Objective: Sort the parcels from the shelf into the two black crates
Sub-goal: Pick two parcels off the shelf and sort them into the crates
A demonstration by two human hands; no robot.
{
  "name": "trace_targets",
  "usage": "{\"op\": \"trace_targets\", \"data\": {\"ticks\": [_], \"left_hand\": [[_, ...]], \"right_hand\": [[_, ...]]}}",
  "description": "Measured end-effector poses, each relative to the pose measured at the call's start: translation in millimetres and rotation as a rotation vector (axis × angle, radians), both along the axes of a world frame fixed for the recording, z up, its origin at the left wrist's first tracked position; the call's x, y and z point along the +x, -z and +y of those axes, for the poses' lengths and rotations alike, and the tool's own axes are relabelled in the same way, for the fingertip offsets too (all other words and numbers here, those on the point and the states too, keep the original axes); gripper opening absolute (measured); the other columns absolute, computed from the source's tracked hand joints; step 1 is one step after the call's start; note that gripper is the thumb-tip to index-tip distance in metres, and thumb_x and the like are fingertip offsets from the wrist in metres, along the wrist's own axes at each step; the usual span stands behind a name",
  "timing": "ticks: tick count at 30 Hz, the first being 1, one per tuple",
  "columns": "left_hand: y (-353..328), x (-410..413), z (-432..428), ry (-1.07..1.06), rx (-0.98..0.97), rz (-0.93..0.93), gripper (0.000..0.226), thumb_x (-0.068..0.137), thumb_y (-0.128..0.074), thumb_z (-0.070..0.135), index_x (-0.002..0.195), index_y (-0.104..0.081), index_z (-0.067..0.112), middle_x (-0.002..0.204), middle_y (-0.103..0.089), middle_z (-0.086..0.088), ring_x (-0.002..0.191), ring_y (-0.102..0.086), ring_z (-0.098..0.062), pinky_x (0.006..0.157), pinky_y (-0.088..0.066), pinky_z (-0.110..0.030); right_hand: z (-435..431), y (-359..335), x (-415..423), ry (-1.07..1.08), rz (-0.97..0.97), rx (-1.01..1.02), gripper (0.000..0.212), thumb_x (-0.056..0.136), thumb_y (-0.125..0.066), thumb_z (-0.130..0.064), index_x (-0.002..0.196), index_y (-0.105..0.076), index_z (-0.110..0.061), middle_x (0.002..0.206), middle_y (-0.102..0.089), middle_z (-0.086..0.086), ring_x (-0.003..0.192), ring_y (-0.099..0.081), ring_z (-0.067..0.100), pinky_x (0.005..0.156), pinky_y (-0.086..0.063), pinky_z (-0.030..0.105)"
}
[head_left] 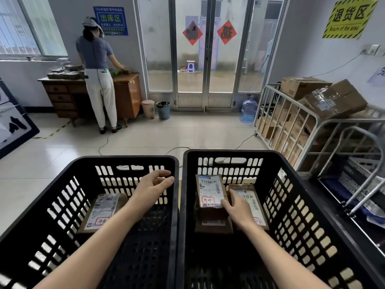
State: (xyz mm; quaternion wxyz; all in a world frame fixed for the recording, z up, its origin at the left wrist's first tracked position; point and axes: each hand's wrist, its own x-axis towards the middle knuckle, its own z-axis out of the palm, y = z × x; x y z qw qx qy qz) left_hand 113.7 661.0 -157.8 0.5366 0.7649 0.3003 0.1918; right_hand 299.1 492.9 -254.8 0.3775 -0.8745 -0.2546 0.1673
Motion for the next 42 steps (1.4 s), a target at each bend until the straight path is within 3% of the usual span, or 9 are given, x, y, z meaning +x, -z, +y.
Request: {"op": "trace_targets", "data": {"ticks": [2, 5, 8, 13, 19, 25, 29, 34, 42], "left_hand": [[-1, 5, -3, 0.003, 0.001, 0.002, 0.019, 0.090, -0.059, 0.026, 0.108, -0.059, 0.023, 0.106, -0.066, -0.006, 0.104, -0.061, -0.017, 0.097, -0.047, -0.037], [-3, 10, -9, 0.023, 0.074, 0.017, 0.024, 0.089, -0.059, 0.024, 0.113, -0.058, 0.018, 0.105, -0.066, -0.005, 0.101, -0.060, -0.016, 0.086, -0.047, -0.023], [0, 12, -11, 0.062, 0.250, 0.082, 0.031, 0.087, -0.063, 0.025, 0.117, -0.057, 0.019, 0.103, -0.063, 0.003, 0.103, -0.059, -0.013, 0.093, -0.045, -0.026], [8, 10, -3, 0.174, 0.734, 0.253, 0.053, 0.087, -0.060, 0.039, 0.134, -0.047, 0.018, 0.131, -0.053, 0.003, 0.125, -0.044, -0.012, 0.103, -0.033, -0.024], [15, 11, 7, 0.181, 1.082, 0.297, 0.050, 0.081, -0.061, 0.039, 0.123, -0.059, 0.013, 0.114, -0.063, -0.005, 0.113, -0.056, -0.025, 0.099, -0.042, -0.036], [9, 1, 8, 0.172, 1.197, 0.421, 0.047, 0.068, -0.077, 0.031, 0.110, -0.067, 0.012, 0.101, -0.068, -0.008, 0.100, -0.064, -0.029, 0.091, -0.049, -0.042], [-8, -17, 0, 0.146, 1.175, 0.442, 0.049, 0.080, -0.066, 0.035, 0.125, -0.058, 0.016, 0.120, -0.061, -0.006, 0.119, -0.052, -0.027, 0.106, -0.036, -0.038], [-27, -37, -10, 0.123, 1.159, 0.405, 0.050, 0.086, -0.059, 0.037, 0.131, -0.051, 0.018, 0.127, -0.056, -0.004, 0.126, -0.044, -0.024, 0.110, -0.029, -0.035], [-47, -47, -44, 0.189, 1.173, 0.433, 0.053, 0.089, -0.050, 0.044, 0.137, -0.041, 0.024, 0.137, -0.046, 0.001, 0.134, -0.033, -0.019, 0.113, -0.022, -0.030]], "right_hand": [[-1, -4, 0, -0.109, -0.186, -0.105, 0.066, 0.090, -0.056, -0.037, 0.146, -0.026, -0.019, 0.153, -0.024, 0.008, 0.142, -0.020, 0.024, 0.113, -0.022, 0.038], [4, -6, 1, -0.331, -0.387, -0.292, 0.079, 0.086, -0.061, -0.042, 0.148, -0.017, -0.022, 0.157, -0.010, 0.001, 0.145, -0.008, 0.019, 0.117, -0.014, 0.037], [10, -5, 4, -0.440, -0.477, -0.378, 0.080, 0.084, -0.064, -0.035, 0.148, -0.018, -0.020, 0.159, -0.004, 0.000, 0.146, -0.002, 0.018, 0.119, -0.014, 0.037], [8, 9, 8, -0.441, -0.547, -0.336, 0.077, 0.085, -0.062, -0.018, 0.148, -0.018, -0.017, 0.158, -0.011, 0.002, 0.146, -0.006, 0.018, 0.117, -0.011, 0.029], [9, 22, 7, -0.408, -0.558, -0.241, 0.071, 0.086, -0.060, -0.012, 0.147, -0.024, -0.015, 0.157, -0.016, 0.003, 0.146, -0.009, 0.017, 0.114, -0.006, 0.024], [11, 25, 1, -0.386, -0.538, -0.255, 0.065, 0.088, -0.055, -0.008, 0.146, -0.026, -0.015, 0.157, -0.017, 0.004, 0.146, -0.010, 0.019, 0.116, -0.010, 0.027], [11, 0, -2, -0.380, -0.520, -0.341, 0.066, 0.087, -0.058, -0.011, 0.144, -0.027, -0.018, 0.156, -0.018, 0.002, 0.145, -0.012, 0.020, 0.117, -0.018, 0.034], [-8, -28, -17, -0.367, -0.523, -0.417, 0.091, 0.082, -0.067, -0.033, 0.150, -0.007, -0.021, 0.158, -0.005, 0.000, 0.146, -0.004, 0.020, 0.119, -0.010, 0.038], [-63, -69, -57, -0.320, -0.607, -0.371, 0.084, 0.083, -0.063, -0.040, 0.149, -0.013, -0.022, 0.157, -0.013, 0.001, 0.145, -0.008, 0.020, 0.120, -0.010, 0.035]]}}
